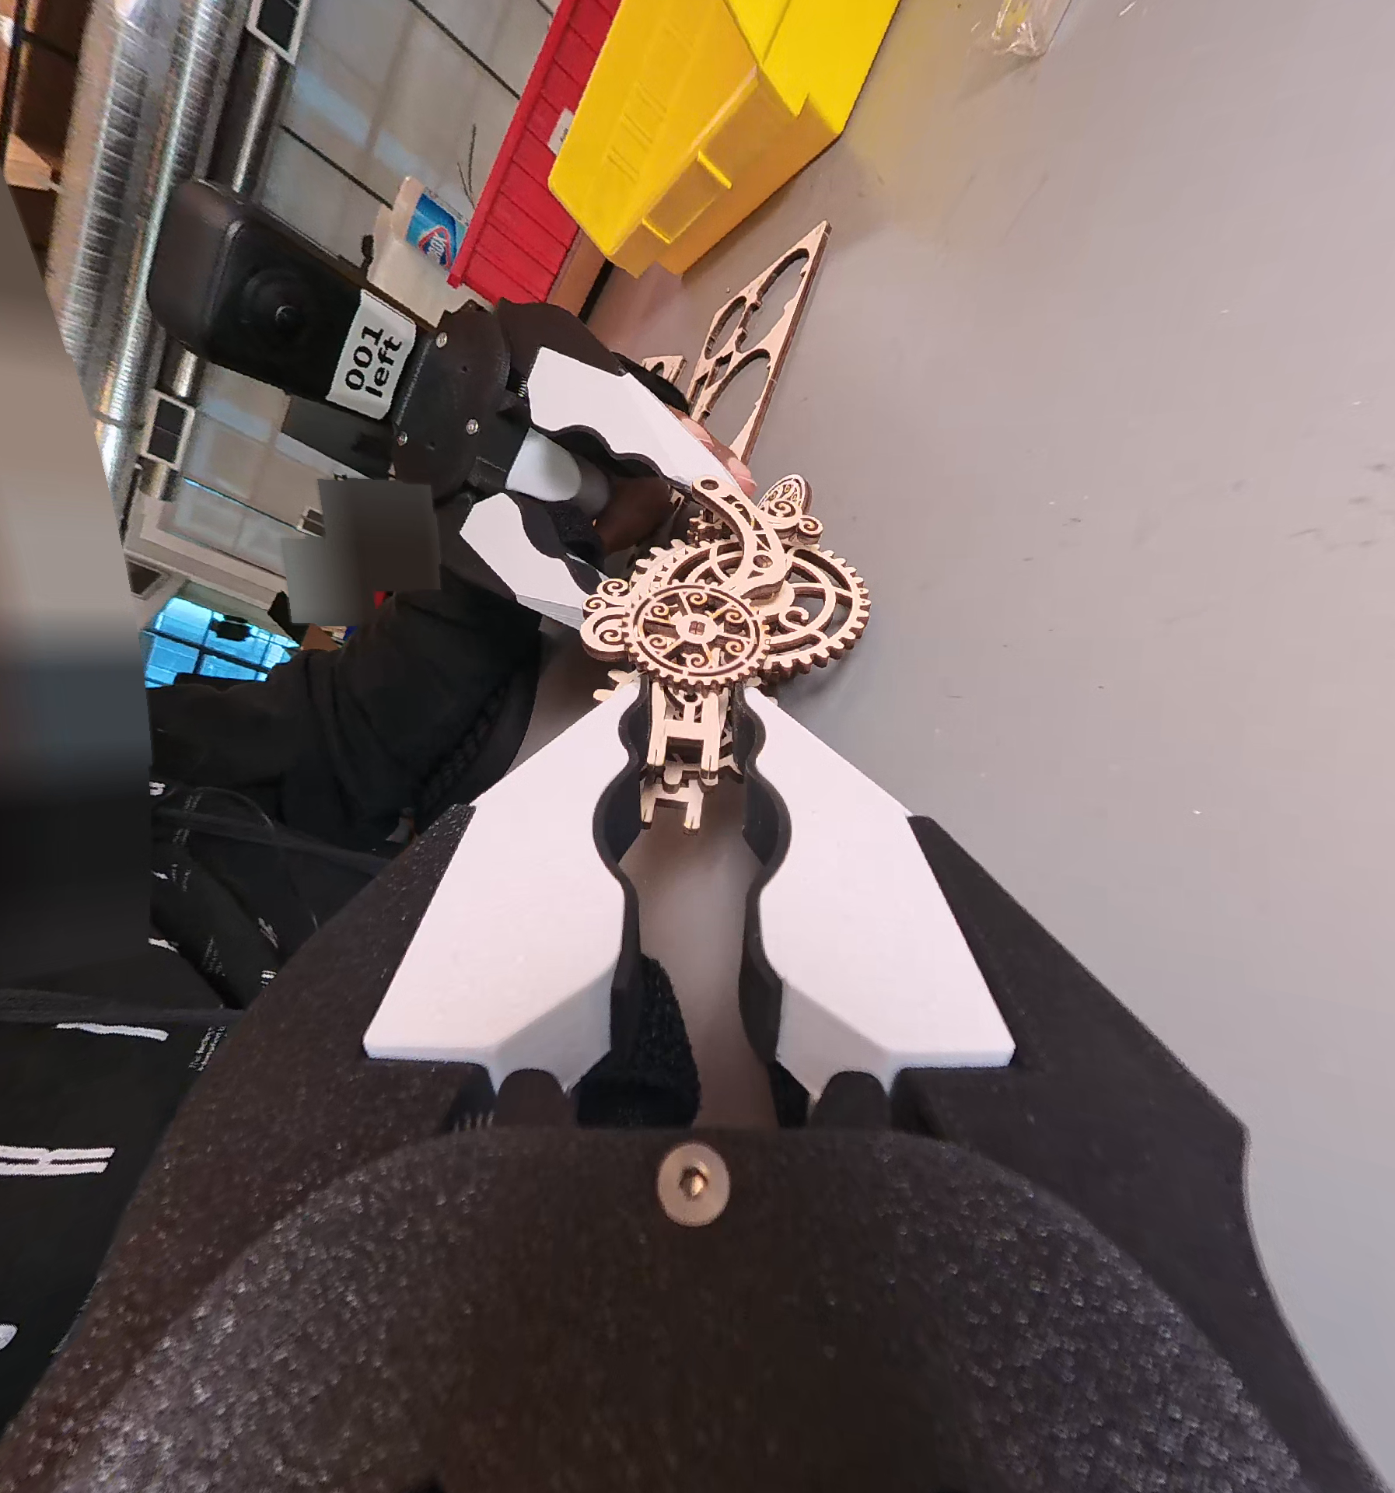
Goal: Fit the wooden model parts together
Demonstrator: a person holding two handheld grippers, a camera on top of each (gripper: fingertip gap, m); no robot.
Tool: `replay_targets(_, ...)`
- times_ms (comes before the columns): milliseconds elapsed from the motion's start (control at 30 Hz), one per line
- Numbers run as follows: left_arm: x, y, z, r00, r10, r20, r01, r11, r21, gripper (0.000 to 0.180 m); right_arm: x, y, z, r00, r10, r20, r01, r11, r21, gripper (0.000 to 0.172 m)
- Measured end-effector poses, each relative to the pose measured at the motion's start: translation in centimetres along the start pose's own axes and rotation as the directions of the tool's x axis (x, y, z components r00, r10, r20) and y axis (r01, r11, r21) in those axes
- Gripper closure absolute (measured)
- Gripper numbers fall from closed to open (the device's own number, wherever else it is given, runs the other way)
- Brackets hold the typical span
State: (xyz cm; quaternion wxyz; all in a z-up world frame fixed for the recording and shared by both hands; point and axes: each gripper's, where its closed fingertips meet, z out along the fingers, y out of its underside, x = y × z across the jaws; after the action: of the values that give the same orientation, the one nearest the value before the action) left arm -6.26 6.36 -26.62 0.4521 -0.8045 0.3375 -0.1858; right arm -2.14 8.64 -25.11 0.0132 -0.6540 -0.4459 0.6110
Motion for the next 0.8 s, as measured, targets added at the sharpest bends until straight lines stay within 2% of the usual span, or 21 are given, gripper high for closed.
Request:
replay_targets(33, 0.0, 0.0, 0.01, 1.0, 0.0, 0.0, 0.0, 1.0, 0.0, 0.136, 0.03, 0.04, 0.01, 1.0, 0.0, 0.0, 0.0, 1.0, -0.003, 0.154)
replay_targets(600, 0.1, 0.02, 0.07, 1.0, 0.024, 0.009, -0.024, 1.0, -0.005, 0.136, 0.1, 0.32, -0.05, 0.996, -0.086, -0.03, 0.086, 0.996, -0.023, 0.154)
replay_targets(800, 0.14, 0.04, 0.09, 0.998, 0.057, 0.023, -0.057, 0.998, -0.007, 0.135, 0.32, 0.33, -0.24, 0.982, -0.173, -0.08, 0.171, 0.985, -0.038, 0.154)
